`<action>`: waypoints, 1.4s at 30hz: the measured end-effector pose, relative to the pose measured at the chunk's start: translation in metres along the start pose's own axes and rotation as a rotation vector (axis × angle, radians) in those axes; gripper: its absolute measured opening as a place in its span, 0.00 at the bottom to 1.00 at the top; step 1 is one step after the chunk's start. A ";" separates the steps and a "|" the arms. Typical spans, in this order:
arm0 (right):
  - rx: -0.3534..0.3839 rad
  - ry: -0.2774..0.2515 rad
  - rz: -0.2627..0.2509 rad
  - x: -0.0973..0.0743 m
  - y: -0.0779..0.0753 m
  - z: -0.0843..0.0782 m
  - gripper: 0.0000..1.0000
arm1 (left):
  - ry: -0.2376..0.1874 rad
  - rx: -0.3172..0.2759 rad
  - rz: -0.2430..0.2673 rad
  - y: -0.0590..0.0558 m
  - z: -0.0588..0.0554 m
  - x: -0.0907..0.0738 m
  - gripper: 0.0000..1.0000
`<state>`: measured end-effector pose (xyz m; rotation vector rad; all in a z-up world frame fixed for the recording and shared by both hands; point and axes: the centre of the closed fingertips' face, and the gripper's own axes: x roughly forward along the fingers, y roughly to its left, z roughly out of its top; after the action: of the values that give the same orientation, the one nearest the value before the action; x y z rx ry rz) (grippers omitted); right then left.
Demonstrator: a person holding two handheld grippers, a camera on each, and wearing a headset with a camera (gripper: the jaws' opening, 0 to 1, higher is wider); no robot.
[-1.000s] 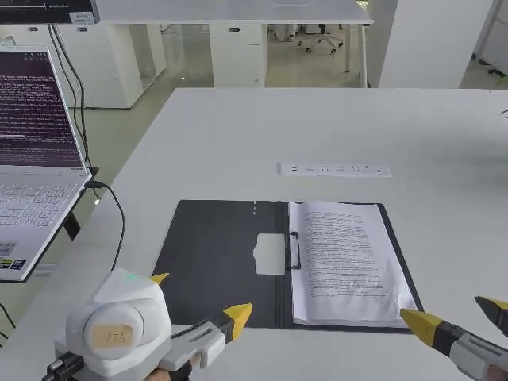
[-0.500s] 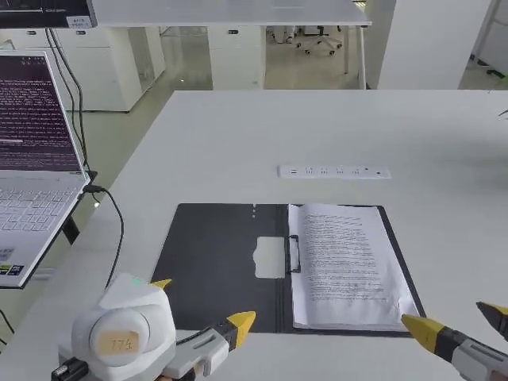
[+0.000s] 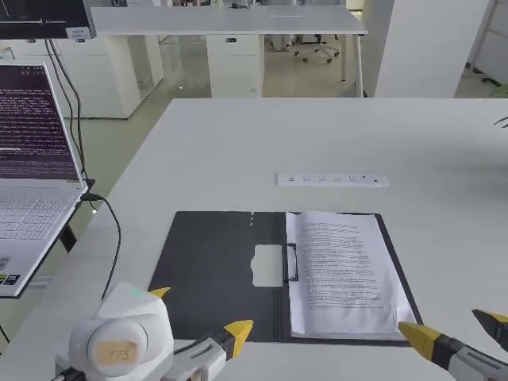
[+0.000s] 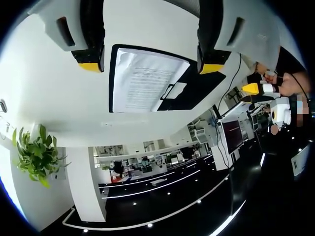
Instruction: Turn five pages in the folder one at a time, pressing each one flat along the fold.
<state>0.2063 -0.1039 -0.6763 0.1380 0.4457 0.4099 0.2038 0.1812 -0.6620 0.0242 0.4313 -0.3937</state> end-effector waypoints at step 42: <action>0.034 0.010 -0.013 -0.006 -0.006 -0.014 0.75 | 0.046 0.054 -0.074 -0.021 -0.006 0.031 0.72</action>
<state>0.1975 -0.1115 -0.6877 0.1664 0.4633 0.3907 0.2196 0.1511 -0.6787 0.0703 0.4679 -0.4786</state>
